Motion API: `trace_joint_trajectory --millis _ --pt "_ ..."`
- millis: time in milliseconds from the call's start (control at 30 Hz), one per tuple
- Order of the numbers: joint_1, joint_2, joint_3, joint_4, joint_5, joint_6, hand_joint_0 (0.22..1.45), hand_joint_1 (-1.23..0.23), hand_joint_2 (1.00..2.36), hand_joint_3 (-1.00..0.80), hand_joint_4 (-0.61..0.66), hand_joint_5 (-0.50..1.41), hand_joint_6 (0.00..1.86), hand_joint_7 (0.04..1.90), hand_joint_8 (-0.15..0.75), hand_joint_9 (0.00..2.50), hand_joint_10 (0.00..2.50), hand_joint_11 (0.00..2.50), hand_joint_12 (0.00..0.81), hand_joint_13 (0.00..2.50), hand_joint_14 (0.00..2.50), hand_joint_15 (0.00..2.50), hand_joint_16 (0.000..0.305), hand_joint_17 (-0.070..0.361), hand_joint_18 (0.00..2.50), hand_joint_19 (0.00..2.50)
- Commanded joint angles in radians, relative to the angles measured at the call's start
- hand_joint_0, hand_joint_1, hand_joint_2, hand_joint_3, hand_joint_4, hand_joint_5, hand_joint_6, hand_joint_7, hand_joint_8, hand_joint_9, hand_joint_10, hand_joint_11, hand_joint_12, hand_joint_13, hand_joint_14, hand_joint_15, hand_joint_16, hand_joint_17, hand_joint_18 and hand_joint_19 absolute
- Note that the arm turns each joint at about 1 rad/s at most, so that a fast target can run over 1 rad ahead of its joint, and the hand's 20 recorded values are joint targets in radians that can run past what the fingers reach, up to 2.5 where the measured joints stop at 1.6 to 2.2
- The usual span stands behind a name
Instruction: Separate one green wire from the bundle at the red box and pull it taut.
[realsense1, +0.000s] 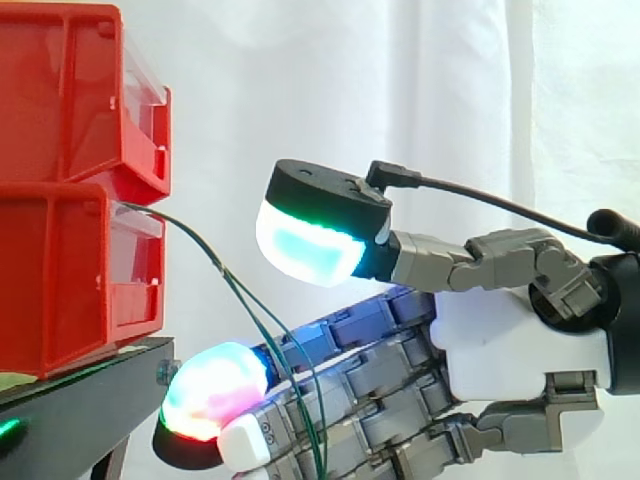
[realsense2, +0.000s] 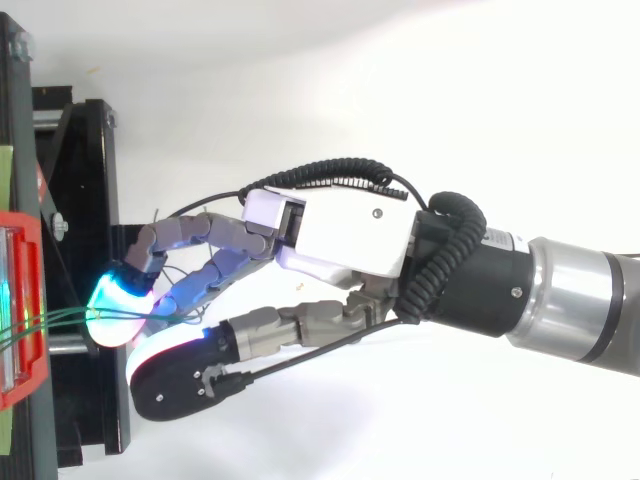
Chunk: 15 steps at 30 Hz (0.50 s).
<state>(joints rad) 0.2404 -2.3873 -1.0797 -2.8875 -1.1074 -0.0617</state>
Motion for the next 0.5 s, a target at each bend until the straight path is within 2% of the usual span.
trace_joint_trajectory --millis 0,233,467 --pt "0.000 0.000 0.001 -0.016 0.000 0.000 0.60 -0.57 1.01 -0.45 0.31 -0.13 0.50 1.00 0.290 0.85 0.01 0.26 0.258 0.79 0.01 0.23 0.038 0.086 0.71 0.33" --pt "0.000 0.033 0.000 -0.030 0.003 -0.006 0.60 -0.57 1.00 -0.44 0.29 -0.12 0.50 1.08 0.294 0.86 0.01 0.26 0.258 0.80 0.01 0.23 0.038 0.086 0.72 0.33" --pt "-0.001 0.046 0.001 -0.049 0.004 -0.014 0.60 -0.57 1.00 -0.44 0.27 -0.12 0.50 1.14 0.293 0.86 0.01 0.27 0.257 0.80 0.01 0.24 0.038 0.086 0.72 0.34"
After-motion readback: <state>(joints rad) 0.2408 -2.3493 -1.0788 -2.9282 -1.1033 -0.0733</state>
